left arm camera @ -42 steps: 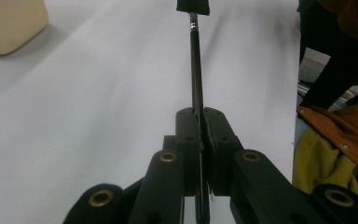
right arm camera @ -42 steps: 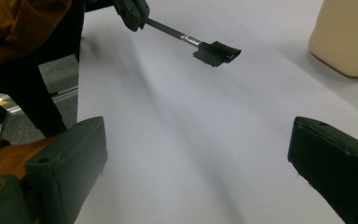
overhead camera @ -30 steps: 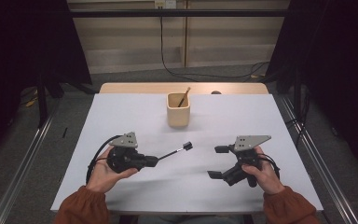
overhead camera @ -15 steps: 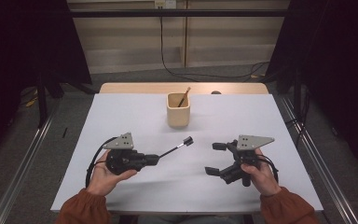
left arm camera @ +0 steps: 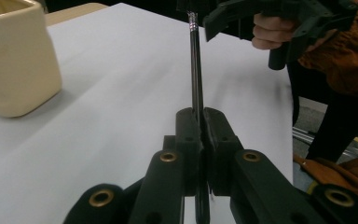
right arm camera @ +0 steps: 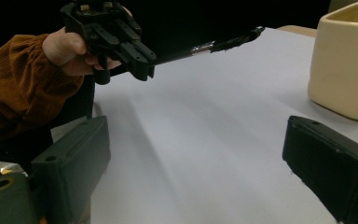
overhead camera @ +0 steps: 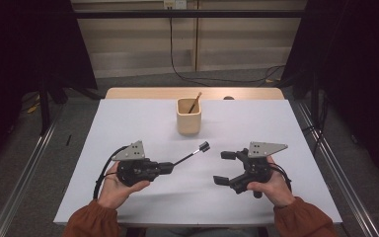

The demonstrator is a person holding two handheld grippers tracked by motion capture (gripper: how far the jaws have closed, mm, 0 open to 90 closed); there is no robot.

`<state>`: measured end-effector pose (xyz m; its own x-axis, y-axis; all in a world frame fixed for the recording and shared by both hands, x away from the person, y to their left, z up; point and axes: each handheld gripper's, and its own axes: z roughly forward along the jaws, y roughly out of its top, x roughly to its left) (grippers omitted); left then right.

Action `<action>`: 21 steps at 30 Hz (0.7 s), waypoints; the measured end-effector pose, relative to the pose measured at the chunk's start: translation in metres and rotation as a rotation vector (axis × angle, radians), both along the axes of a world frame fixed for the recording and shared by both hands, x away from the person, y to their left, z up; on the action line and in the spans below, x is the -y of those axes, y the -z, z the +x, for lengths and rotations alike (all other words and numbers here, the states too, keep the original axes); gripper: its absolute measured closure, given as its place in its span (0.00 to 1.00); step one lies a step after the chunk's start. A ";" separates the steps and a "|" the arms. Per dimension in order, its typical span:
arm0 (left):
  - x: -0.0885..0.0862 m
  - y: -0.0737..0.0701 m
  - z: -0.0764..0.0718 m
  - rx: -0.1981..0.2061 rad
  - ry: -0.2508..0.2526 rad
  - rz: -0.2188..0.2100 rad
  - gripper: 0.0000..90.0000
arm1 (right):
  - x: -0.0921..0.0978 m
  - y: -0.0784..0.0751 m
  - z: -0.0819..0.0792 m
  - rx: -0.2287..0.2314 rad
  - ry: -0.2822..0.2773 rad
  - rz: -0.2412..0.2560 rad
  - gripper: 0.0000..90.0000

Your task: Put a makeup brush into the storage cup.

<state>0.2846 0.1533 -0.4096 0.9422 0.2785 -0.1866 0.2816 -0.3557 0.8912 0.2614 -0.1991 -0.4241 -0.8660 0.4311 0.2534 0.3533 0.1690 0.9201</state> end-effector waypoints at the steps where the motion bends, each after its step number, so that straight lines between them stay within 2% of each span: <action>1: 0.003 -0.001 -0.001 0.003 0.005 -0.001 0.95 | 0.000 0.000 0.000 -0.001 0.005 0.001 0.09; 5: 0.009 -0.001 -0.001 0.004 0.015 -0.020 0.95 | -0.002 -0.002 0.000 -0.031 0.002 0.025 0.09; 8: 0.013 0.001 -0.002 0.007 0.027 -0.024 0.95 | -0.003 -0.003 0.000 -0.026 0.003 0.021 0.11; 13: 0.015 0.002 -0.002 0.013 0.022 -0.028 0.95 | -0.004 -0.005 -0.001 0.048 0.004 0.012 0.17; 19: 0.015 -0.001 -0.004 0.026 0.010 -0.041 0.95 | -0.006 -0.010 0.002 0.068 -0.001 0.004 0.23; 21: 0.015 -0.001 -0.004 0.023 0.005 -0.049 0.95 | -0.008 -0.011 0.004 0.090 0.000 0.002 0.25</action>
<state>0.2810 0.1383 -0.4082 0.9479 0.2643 -0.1780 0.2588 -0.3128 0.9139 0.2654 -0.1910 -0.4126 -0.8854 0.4305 0.1756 0.2695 0.1673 0.9484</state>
